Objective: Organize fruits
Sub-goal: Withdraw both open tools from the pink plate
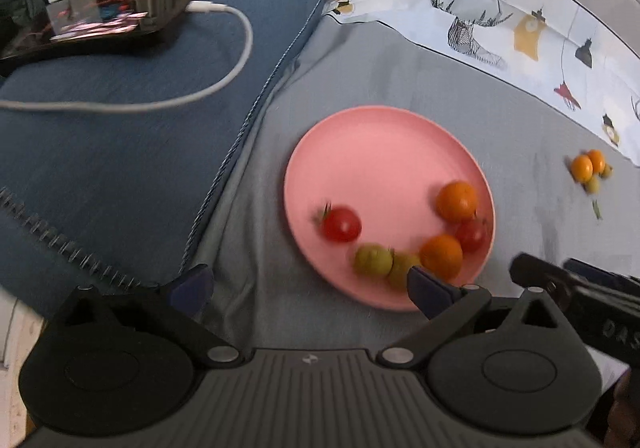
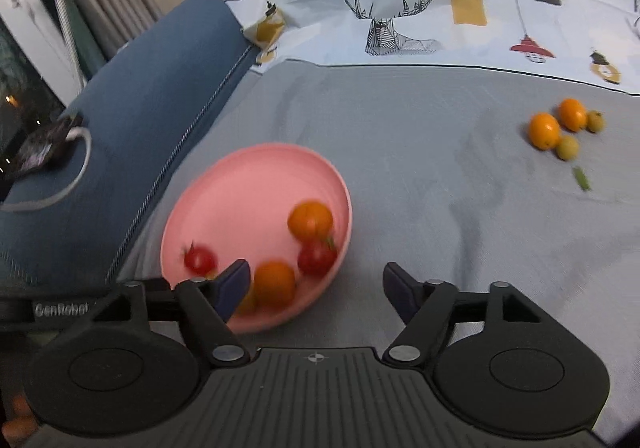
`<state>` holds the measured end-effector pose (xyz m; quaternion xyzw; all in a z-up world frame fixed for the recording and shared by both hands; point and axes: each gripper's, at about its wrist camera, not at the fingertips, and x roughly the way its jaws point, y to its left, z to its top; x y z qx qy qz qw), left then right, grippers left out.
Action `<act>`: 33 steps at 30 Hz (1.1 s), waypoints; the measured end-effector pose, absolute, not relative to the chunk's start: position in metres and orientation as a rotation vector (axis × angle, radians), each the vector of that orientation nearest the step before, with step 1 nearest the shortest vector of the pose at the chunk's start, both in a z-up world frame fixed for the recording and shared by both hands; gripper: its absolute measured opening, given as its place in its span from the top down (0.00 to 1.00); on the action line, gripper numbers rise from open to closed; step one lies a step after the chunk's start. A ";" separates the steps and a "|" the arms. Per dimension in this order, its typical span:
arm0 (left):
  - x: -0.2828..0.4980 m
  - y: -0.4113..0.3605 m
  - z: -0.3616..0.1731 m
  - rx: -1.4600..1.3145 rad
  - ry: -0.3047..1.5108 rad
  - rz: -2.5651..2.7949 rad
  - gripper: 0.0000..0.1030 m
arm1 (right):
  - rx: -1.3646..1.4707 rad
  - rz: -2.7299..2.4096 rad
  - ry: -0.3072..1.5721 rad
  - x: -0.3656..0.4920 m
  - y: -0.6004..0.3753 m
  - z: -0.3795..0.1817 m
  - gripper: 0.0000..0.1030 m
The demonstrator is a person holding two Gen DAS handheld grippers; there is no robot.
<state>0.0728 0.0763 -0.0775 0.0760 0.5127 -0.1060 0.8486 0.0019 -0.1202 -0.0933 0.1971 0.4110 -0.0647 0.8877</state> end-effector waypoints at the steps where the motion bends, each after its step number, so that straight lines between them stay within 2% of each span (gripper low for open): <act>1: 0.066 0.078 -0.075 0.165 1.079 -0.224 0.00 | 0.398 -0.138 0.855 -0.005 -0.116 -0.089 0.21; 5: 0.040 0.084 -0.061 0.171 1.060 -0.231 0.00 | 0.331 -0.148 0.816 -0.034 -0.100 -0.068 0.16; 17: -0.018 0.085 -0.008 0.155 0.921 -0.246 0.00 | 0.045 -0.125 0.592 -0.117 -0.052 -0.011 0.09; 33: -0.062 0.085 0.011 0.188 0.851 -0.258 0.00 | 0.126 -0.150 0.532 -0.161 -0.055 0.002 0.08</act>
